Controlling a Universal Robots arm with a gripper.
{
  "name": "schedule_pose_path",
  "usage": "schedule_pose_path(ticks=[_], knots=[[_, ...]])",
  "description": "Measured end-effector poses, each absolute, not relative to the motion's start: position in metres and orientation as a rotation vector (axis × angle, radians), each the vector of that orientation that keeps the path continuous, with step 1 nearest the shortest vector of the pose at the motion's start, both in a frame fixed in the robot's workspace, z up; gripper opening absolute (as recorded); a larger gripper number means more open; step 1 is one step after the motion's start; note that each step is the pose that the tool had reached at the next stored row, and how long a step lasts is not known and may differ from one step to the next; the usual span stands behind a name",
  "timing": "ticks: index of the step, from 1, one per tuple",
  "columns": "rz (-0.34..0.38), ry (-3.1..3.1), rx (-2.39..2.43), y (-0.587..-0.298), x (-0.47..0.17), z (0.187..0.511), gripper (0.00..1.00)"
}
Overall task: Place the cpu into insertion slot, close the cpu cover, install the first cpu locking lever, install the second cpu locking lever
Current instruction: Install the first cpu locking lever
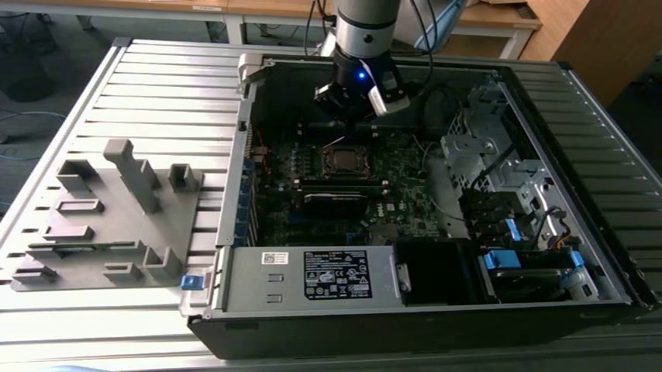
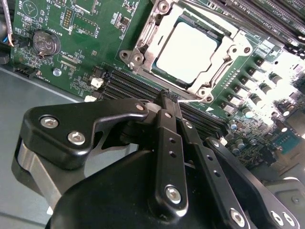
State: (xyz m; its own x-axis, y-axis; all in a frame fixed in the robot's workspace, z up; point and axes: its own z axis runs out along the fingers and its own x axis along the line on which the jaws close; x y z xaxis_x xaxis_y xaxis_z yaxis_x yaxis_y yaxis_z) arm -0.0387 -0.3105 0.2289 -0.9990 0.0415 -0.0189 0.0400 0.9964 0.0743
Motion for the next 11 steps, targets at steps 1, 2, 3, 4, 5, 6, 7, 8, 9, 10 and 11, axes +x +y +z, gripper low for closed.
schedule_pose_path(ticks=[1, 2, 3, 4, 5, 6, 7, 8, 9, 10, 11], knots=[[0.116, 3.118, 0.064, -0.3104, -0.0387, 0.2288, 0.11], [0.116, 3.118, 0.064, -0.3104, -0.0387, 0.2288, 0.11], [0.116, 3.118, 0.064, -0.3104, -0.0386, 0.2287, 0.11], [0.117, 3.118, 0.064, -0.3104, -0.0385, 0.2282, 0.11], [0.116, 3.118, 0.063, -0.3104, -0.0384, 0.2278, 0.11], [0.116, 3.118, 0.063, -0.3104, -0.0383, 0.2274, 0.11], [0.116, 3.118, 0.063, -0.3104, -0.0382, 0.2268, 0.11], [0.116, 3.118, 0.063, -0.3104, -0.0381, 0.2264, 0.11], [0.116, 3.118, 0.063, -0.3104, -0.0380, 0.2259, 0.11], [0.116, 3.118, 0.064, -0.3104, -0.0379, 0.2254, 0.11], [0.116, 3.118, 0.064, -0.3104, -0.0378, 0.2251, 0.11]])
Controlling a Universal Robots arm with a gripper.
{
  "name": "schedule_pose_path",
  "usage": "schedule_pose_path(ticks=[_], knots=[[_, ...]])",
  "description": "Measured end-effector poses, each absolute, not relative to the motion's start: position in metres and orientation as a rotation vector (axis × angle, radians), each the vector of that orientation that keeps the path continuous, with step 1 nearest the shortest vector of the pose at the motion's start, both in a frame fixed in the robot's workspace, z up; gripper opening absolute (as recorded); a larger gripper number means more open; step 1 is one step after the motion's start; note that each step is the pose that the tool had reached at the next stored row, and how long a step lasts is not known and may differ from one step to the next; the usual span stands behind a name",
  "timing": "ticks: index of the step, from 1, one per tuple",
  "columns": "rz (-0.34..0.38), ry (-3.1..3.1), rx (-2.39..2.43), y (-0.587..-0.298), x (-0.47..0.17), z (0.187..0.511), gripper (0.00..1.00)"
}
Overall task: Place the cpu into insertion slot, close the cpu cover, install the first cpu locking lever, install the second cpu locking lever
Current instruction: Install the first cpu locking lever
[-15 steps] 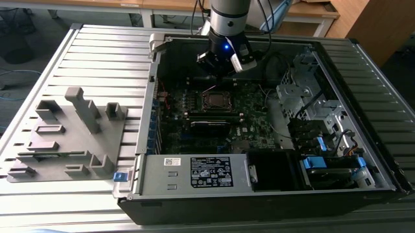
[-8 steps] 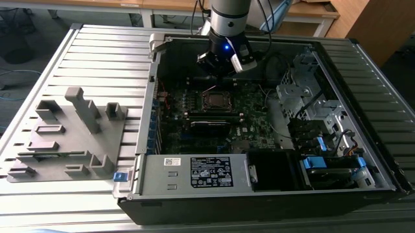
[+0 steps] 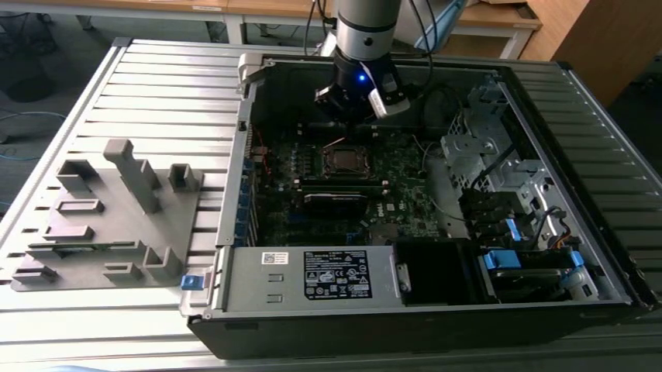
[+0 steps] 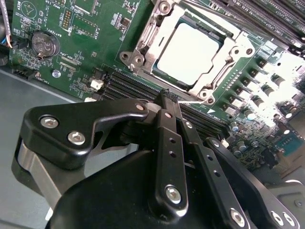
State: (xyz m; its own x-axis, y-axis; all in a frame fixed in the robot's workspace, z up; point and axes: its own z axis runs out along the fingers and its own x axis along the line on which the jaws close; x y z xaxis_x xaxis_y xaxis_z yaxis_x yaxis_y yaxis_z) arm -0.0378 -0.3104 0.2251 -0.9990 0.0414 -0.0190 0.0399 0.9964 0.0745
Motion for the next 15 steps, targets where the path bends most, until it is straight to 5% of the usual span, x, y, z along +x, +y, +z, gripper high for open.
schedule_pose_path(ticks=[15], knots=[[0.116, 3.118, 0.064, -0.3076, -0.0371, 0.2224, 0.11]])
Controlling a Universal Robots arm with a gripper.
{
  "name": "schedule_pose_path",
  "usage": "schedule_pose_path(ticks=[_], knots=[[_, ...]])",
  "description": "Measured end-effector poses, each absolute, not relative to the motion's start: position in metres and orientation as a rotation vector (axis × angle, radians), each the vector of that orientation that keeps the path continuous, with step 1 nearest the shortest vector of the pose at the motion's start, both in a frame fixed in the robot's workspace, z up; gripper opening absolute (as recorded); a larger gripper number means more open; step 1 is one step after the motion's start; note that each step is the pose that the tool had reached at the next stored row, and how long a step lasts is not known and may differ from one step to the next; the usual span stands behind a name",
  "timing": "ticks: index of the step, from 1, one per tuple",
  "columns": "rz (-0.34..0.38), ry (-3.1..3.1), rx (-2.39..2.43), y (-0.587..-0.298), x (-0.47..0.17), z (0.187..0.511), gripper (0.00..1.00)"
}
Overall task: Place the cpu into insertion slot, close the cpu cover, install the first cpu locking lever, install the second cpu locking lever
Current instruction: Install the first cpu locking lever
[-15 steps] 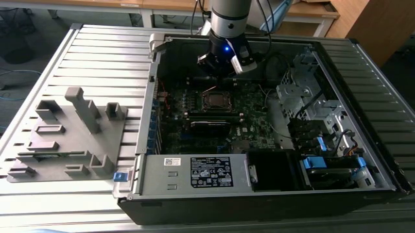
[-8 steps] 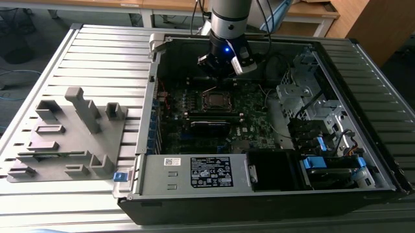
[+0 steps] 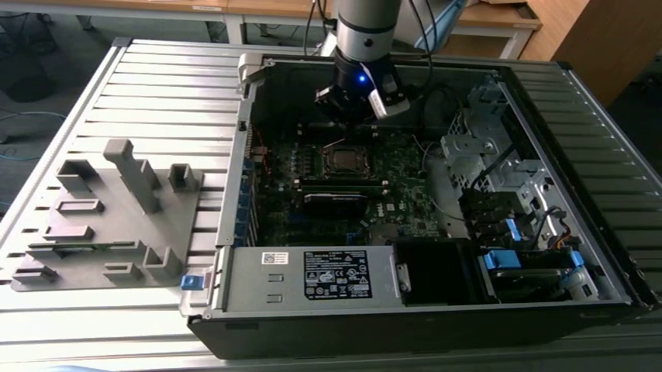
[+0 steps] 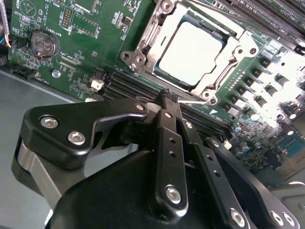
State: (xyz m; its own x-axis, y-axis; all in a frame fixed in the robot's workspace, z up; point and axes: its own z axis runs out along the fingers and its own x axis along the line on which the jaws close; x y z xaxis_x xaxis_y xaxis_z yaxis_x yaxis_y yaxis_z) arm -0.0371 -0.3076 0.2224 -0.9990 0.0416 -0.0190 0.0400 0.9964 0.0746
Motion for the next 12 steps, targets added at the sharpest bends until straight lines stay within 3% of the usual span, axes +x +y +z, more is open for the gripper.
schedule_pose_path(ticks=[12], knots=[[0.121, 3.103, 0.063, -0.3059, -0.0372, 0.2198, 0.11]])
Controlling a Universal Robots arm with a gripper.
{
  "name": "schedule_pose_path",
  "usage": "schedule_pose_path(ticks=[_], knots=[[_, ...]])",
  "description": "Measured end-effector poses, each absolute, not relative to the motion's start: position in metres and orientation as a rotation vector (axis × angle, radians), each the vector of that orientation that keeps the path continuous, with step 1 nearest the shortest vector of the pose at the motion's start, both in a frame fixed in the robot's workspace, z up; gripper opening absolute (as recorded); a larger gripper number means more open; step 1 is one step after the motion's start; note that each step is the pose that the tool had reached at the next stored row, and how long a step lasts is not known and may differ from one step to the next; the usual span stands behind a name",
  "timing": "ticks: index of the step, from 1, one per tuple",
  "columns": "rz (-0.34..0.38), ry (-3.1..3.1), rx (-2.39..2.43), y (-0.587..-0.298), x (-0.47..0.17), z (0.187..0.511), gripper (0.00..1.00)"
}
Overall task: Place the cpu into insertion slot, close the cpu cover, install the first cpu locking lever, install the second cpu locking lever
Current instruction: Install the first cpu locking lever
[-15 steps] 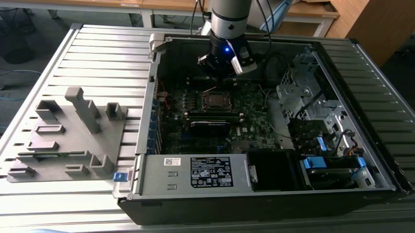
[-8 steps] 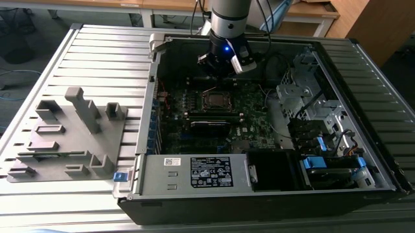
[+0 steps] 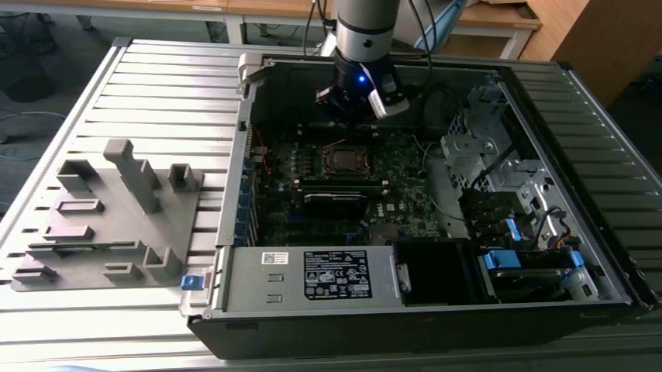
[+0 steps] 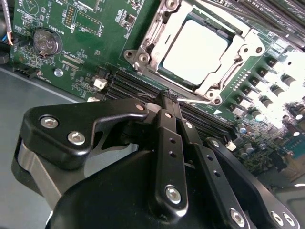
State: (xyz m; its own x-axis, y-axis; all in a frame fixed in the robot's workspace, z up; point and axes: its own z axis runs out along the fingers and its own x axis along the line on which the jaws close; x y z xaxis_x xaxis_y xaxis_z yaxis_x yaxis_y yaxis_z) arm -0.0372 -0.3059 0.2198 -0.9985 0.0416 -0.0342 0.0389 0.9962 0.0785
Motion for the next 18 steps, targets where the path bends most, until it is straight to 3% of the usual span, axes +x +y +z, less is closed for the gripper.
schedule_pose_path(ticks=[18], knots=[[0.129, 3.075, 0.053, -0.3059, -0.0392, 0.2165, 0.11]])
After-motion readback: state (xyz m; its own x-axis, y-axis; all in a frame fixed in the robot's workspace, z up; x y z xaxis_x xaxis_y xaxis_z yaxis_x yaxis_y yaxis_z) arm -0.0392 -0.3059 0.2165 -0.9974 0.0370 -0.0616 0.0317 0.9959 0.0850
